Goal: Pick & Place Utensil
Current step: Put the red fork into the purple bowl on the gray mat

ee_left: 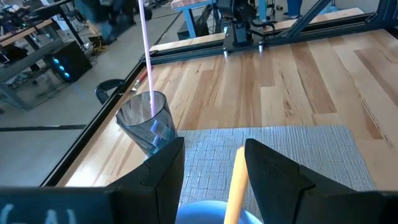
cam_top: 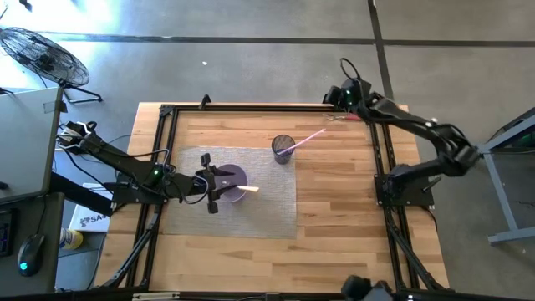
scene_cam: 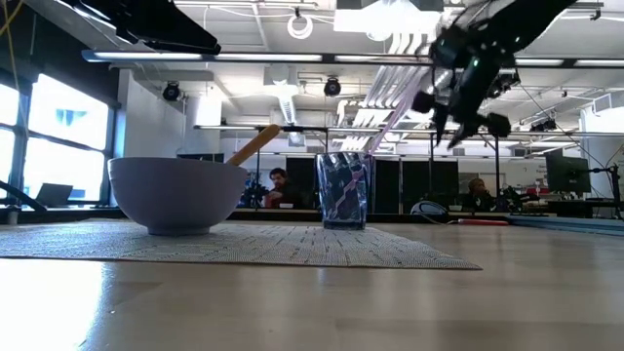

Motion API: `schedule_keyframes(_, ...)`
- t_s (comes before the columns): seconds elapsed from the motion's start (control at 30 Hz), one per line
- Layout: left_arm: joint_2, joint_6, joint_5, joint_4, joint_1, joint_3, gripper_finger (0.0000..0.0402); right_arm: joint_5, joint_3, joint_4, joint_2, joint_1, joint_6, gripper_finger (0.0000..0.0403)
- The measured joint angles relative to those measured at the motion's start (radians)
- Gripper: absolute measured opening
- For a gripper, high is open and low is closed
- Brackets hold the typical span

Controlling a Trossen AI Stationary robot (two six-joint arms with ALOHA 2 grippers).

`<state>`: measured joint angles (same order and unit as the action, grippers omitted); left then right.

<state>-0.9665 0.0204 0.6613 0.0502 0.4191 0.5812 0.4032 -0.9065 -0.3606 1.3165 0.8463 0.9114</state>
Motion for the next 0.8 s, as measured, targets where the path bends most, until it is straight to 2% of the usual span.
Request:
schedule_keyframes(0.3, 0.0, 0.0, 0.0, 0.0, 0.0, 0.0, 0.0166, -0.016, -0.01, -0.025, 0.258, 0.084, -0.081, 0.0098)
schedule_keyframes(0.57, 0.0, 0.0, 0.0, 0.0, 0.0, 0.0, 0.0166, 0.042, -0.011, 0.031, 0.384, 0.1, -0.083, 0.0098)
schedule_keyframes(0.63, 0.0, 0.0, 0.0, 0.0, 0.0, 0.0, 0.0166, 0.019, -0.011, 0.043, 0.405, 0.116, -0.093, 0.0098)
schedule_keyframes(0.8, 0.0, 0.0, 0.0, 0.0, 0.0, 0.0, 0.0166, -0.072, -0.011, 0.066, 0.418, 0.157, -0.264, 0.0099)
